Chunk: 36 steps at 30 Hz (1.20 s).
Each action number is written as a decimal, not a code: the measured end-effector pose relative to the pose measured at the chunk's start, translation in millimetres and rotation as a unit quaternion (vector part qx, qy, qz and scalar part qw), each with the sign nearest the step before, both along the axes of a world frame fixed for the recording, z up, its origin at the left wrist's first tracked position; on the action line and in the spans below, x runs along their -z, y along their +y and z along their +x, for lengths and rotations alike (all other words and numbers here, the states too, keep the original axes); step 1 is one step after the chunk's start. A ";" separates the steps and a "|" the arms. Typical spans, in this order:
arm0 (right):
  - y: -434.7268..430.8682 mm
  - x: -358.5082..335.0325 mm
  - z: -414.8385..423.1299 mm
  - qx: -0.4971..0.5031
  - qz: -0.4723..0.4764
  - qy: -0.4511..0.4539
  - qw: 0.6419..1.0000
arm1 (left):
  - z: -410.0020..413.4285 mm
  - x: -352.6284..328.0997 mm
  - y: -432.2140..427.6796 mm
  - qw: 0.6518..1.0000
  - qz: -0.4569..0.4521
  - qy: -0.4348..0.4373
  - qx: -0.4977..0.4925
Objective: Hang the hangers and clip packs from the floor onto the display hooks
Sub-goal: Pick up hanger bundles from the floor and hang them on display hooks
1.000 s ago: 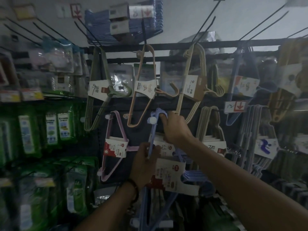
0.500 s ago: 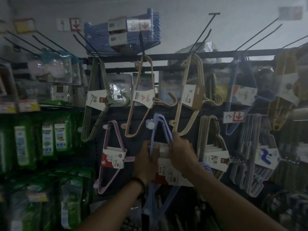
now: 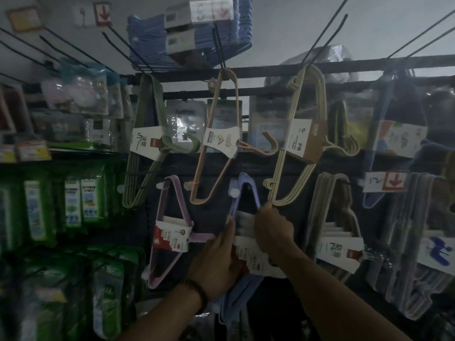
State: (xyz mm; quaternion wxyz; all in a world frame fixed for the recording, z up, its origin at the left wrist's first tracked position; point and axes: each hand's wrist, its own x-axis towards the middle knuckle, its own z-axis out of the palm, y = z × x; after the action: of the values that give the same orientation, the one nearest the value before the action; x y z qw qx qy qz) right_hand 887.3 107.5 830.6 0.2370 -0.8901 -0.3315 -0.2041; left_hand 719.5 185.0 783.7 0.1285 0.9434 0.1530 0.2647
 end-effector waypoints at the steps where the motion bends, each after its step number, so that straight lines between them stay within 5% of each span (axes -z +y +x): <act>1: 0.7 1.2 1.6 0.001 -0.006 0.013 1.000 | -1.9 2.0 2.2 1.000 0.001 0.003 0.001; 3: -1.7 9.2 1.3 0.009 0.022 0.026 0.999 | -12.1 8.3 4.3 0.999 0.038 0.004 -0.005; 6: -12.6 29.2 -21.6 0.040 0.149 -0.070 0.986 | -47.3 21.8 1.3 0.994 0.056 0.067 -0.059; 8: -19.2 46.5 -55.8 -0.021 0.257 -0.111 0.960 | -89.3 38.4 0.0 0.991 0.032 0.100 -0.078; 10: -20.9 66.9 -96.1 -0.147 0.283 -0.060 0.946 | -149.5 57.4 -0.9 0.988 -0.011 0.127 -0.092; 15: 1.4 140.5 -229.8 -0.383 0.063 0.049 0.920 | -358.0 141.4 -17.1 0.942 -0.149 0.249 -0.171; 23: 26.8 332.0 -540.5 -0.611 -0.270 0.212 0.713 | -663.8 313.4 -132.2 0.797 -0.348 0.341 -0.358; 30: 11.3 547.3 -712.1 -0.603 -0.483 0.227 0.593 | -820.9 470.4 -211.5 0.699 -0.479 0.300 -0.439; 34: 15.6 683.6 -762.8 -0.606 -0.579 0.208 0.504 | -855.0 588.4 -233.7 0.628 -0.570 0.232 -0.477; 36: 16.8 747.2 -782.9 -0.595 -0.607 0.196 0.488 | -854.9 653.8 -237.1 0.579 -0.613 0.187 -0.504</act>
State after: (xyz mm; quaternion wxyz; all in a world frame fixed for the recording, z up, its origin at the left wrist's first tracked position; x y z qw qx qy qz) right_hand 104.4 124.3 83.5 -0.2379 -0.4214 -0.7692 0.4174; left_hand -135.5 -52.1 129.9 0.4910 0.4400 0.7501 -0.0522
